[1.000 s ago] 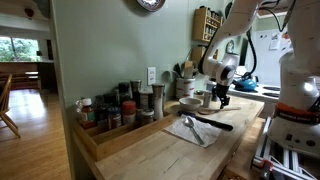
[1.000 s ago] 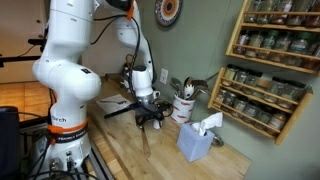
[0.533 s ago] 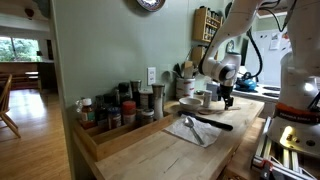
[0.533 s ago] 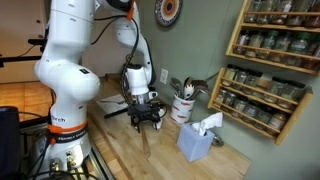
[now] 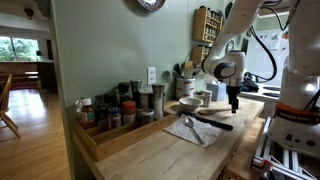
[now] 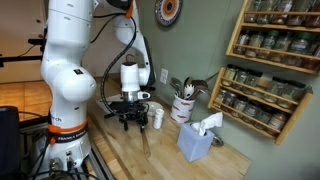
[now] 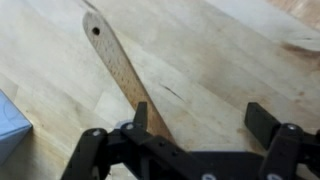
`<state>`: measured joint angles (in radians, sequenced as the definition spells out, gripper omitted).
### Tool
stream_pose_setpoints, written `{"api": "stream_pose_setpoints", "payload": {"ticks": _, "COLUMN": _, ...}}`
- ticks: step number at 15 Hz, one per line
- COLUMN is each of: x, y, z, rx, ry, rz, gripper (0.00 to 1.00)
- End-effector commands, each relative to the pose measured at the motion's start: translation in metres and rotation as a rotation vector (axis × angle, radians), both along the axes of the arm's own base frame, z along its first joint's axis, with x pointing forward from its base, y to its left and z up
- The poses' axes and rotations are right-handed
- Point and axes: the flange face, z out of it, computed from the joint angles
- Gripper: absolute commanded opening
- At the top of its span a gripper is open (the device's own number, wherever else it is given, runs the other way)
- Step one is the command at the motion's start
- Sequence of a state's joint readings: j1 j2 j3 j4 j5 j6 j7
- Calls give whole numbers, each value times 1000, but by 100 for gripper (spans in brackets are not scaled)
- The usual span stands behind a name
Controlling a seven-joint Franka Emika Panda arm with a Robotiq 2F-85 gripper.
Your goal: Pick up the salt shaker and put it inside the bowl
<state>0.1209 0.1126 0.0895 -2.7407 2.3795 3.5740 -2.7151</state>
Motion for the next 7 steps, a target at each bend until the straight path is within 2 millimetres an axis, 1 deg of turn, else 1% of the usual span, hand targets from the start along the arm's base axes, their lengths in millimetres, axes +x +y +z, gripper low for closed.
{"api": "stream_pose_setpoints", "payload": {"ticks": 1, "x": -4, "y": 4, "z": 3, "rx": 3, "ry": 2, "rz": -47, "gripper": 100}}
{"api": "stream_pose_setpoints", "payload": {"ticks": 7, "x": -4, "y": 5, "z": 4, "rx": 5, "ry": -1, "rz": -54, "gripper": 100}}
